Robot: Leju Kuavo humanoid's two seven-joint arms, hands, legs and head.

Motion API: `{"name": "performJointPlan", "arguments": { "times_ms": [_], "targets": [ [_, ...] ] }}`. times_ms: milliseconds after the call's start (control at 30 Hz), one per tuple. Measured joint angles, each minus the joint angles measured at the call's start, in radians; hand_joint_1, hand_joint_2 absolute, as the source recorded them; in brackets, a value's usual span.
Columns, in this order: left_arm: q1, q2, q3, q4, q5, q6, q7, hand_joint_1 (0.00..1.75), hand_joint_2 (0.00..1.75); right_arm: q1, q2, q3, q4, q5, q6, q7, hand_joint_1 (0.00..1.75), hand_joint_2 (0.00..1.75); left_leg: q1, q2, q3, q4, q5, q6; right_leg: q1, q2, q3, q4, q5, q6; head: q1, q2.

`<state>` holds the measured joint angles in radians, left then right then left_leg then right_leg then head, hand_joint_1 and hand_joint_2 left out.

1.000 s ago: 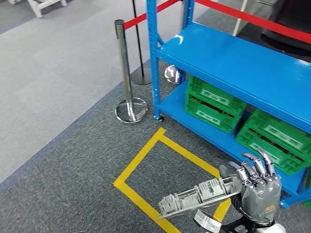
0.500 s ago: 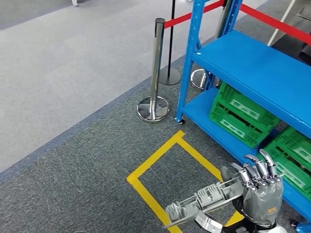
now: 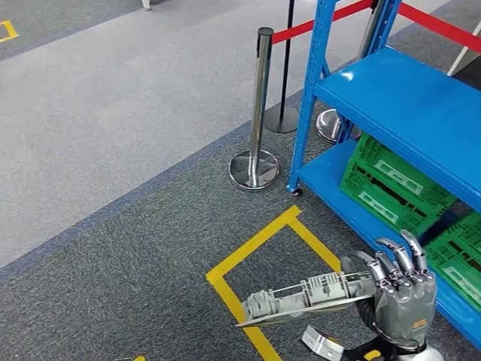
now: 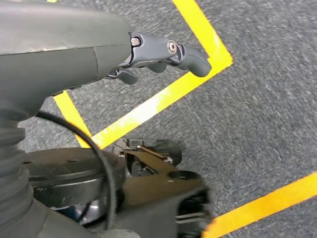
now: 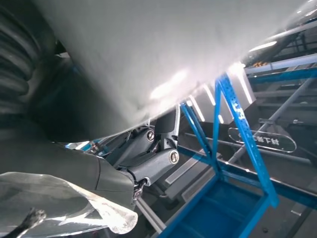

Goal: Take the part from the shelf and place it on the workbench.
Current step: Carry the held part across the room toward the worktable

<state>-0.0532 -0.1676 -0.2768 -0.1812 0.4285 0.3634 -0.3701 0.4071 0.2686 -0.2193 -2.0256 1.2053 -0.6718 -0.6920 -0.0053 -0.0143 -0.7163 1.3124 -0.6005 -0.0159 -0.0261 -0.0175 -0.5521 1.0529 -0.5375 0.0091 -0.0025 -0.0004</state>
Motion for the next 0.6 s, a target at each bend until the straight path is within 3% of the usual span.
{"name": "performJointPlan", "arguments": {
  "times_ms": [33, 67, 100, 167, 233, 300, 333, 400, 433, 500, 533, 567, 600],
  "targets": [
    [0.0, 0.0, -0.002, 0.0, -0.01, -0.002, 0.008, 0.0, 1.75, 0.002, 0.0, 0.001, 0.0, 0.008, 0.0, 0.0, 1.75, 1.75, 0.001, 0.001, -0.008, 0.011, 0.009, 0.001, 0.001, -0.009, 0.002, 0.0, -0.002, -0.001, 0.0, 0.0],
    [0.0, 0.002, -0.007, 0.0, -0.026, -0.006, 0.021, 0.0, 1.75, 0.008, 0.0, 0.003, -0.001, 0.02, 0.0, 0.0, 1.75, 1.75, 0.001, 0.004, 0.004, -0.017, 0.036, 0.004, 0.002, -0.018, 0.006, 0.0, -0.005, -0.001, 0.0, 0.0],
    [-0.001, 0.005, -0.016, 0.0, -0.046, -0.012, 0.038, 0.0, 1.75, 0.021, 0.0, 0.008, -0.006, 0.035, 0.0, 0.0, 1.75, 1.75, -0.001, 0.012, 0.031, -0.077, 0.073, 0.009, 0.003, -0.029, 0.011, 0.0, -0.009, -0.001, 0.0, 0.0],
    [-0.003, 0.012, -0.039, 0.0, -0.081, -0.026, 0.065, 0.0, 1.75, 0.056, 0.0, 0.023, -0.021, 0.057, 0.0, 0.0, 1.75, 1.75, -0.013, 0.052, 0.093, -0.204, 0.122, 0.022, 0.006, -0.05, 0.021, -0.001, -0.017, 0.003, 0.0, 0.0],
    [-0.004, 0.018, -0.055, 0.0, -0.093, -0.036, 0.075, 0.0, 1.75, 0.084, 0.0, 0.034, -0.035, 0.062, 0.0, 0.0, 1.75, 1.75, -0.025, 0.078, 0.117, -0.259, 0.126, 0.031, 0.009, -0.072, 0.026, -0.005, -0.023, 0.01, 0.0, 0.0],
    [-0.001, 0.024, -0.065, 0.0, -0.098, -0.041, 0.08, 0.0, 1.75, 0.1, 0.0, 0.041, -0.043, 0.062, 0.0, 0.0, 1.75, 1.75, -0.025, 0.06, 0.118, -0.273, 0.129, 0.04, 0.01, -0.091, 0.031, -0.011, -0.028, 0.017, 0.0, 0.0],
    [0.002, 0.027, -0.069, 0.0, -0.099, -0.042, 0.082, 0.0, 1.75, 0.107, -0.001, 0.045, -0.047, 0.062, 0.0, 0.0, 1.75, 1.75, -0.022, 0.05, 0.124, -0.283, 0.133, 0.045, 0.01, -0.081, 0.032, -0.008, -0.035, 0.02, 0.0, 0.0],
    [0.003, 0.03, -0.076, 0.001, -0.101, -0.044, 0.083, 0.0, 1.75, 0.114, -0.002, 0.05, -0.051, 0.062, 0.0, 0.0, 1.75, 1.75, -0.016, 0.029, 0.136, -0.301, 0.141, 0.056, 0.008, -0.035, 0.006, 0.051, -0.073, 0.024, 0.004, 0.0],
    [0.001, 0.03, -0.08, 0.001, -0.102, -0.045, 0.084, 0.0, 1.75, 0.116, -0.004, 0.051, -0.051, 0.063, 0.0, 0.0, 1.75, 1.75, -0.016, 0.019, 0.137, -0.303, 0.142, 0.06, 0.008, -0.007, -0.023, 0.111, -0.102, 0.024, 0.006, 0.0],
    [-0.001, 0.03, -0.085, 0.001, -0.103, -0.046, 0.084, 0.0, 1.75, 0.119, -0.007, 0.051, -0.05, 0.064, 0.0, 0.0, 1.75, 1.75, -0.016, -0.006, 0.138, -0.302, 0.141, 0.063, 0.008, 0.013, -0.09, 0.229, -0.14, 0.026, 0.01, 0.0],
    [0.0, 0.03, -0.087, 0.001, -0.103, -0.046, 0.084, 0.0, 1.75, 0.121, -0.008, 0.051, -0.05, 0.064, 0.0, 0.0, 1.75, 1.75, -0.015, -0.019, 0.138, -0.301, 0.141, 0.063, 0.007, 0.016, -0.109, 0.253, -0.135, 0.028, 0.01, 0.0],
    [0.0, 0.031, -0.089, 0.001, -0.103, -0.046, 0.084, 0.0, 1.75, 0.121, -0.009, 0.052, -0.05, 0.064, 0.0, 0.0, 1.75, 1.75, -0.014, -0.033, 0.139, -0.299, 0.14, 0.062, 0.005, 0.017, -0.109, 0.237, -0.109, 0.03, 0.01, 0.0],
    [0.001, 0.031, -0.09, 0.001, -0.103, -0.046, 0.084, 0.0, 1.75, 0.121, -0.01, 0.052, -0.05, 0.065, 0.0, 0.0, 1.75, 1.75, -0.013, -0.048, 0.139, -0.295, 0.138, 0.059, 0.003, 0.024, -0.091, 0.185, -0.068, 0.032, 0.01, 0.0]
  ]
}}
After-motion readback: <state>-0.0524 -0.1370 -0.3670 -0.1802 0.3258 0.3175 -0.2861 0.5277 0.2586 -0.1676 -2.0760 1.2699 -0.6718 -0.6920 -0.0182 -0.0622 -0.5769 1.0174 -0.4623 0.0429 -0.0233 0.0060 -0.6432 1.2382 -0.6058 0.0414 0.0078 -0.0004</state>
